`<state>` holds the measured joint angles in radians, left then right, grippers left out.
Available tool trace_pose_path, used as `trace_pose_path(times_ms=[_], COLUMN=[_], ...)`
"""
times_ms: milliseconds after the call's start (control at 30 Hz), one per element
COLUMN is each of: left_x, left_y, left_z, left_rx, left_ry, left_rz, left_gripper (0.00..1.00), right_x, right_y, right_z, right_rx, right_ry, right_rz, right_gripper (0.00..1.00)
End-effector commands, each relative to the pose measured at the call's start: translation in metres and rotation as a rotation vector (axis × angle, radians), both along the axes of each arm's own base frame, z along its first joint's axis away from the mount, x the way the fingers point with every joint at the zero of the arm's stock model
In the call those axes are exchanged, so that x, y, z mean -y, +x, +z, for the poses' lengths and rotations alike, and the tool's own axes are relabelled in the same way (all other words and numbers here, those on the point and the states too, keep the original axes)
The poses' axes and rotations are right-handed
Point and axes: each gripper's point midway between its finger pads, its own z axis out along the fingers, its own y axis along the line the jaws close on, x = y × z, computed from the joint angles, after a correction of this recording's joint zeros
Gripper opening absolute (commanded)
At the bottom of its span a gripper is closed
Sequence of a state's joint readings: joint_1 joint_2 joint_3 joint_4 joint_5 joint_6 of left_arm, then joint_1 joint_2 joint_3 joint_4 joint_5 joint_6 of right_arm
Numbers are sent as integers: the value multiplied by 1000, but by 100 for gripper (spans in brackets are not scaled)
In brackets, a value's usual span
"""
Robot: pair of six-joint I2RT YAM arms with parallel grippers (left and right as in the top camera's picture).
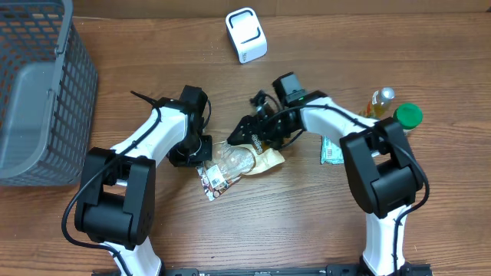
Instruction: Scan the item barcode
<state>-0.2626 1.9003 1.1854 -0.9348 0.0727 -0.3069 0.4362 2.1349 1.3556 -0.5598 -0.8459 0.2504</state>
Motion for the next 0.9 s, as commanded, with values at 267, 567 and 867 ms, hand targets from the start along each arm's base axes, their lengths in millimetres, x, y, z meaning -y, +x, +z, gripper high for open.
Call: trace_pose_path(times_ms=[267, 567, 867], left_x=[1, 2, 0], left_y=[0, 5, 63], left_z=[-3, -3, 53], left_rx=[5, 24, 160], left_ry=[4, -2, -38], left_rz=[-23, -22, 28], left_gripper=[4, 6, 9], right_x=[-16, -15, -18], right_y=[-23, -22, -15], right_z=[-28, -23, -13], right_rx=[-44, -65, -20], right_ry=[-81, -42, -25], right_rz=[15, 15, 29], right_gripper=[61, 38, 13])
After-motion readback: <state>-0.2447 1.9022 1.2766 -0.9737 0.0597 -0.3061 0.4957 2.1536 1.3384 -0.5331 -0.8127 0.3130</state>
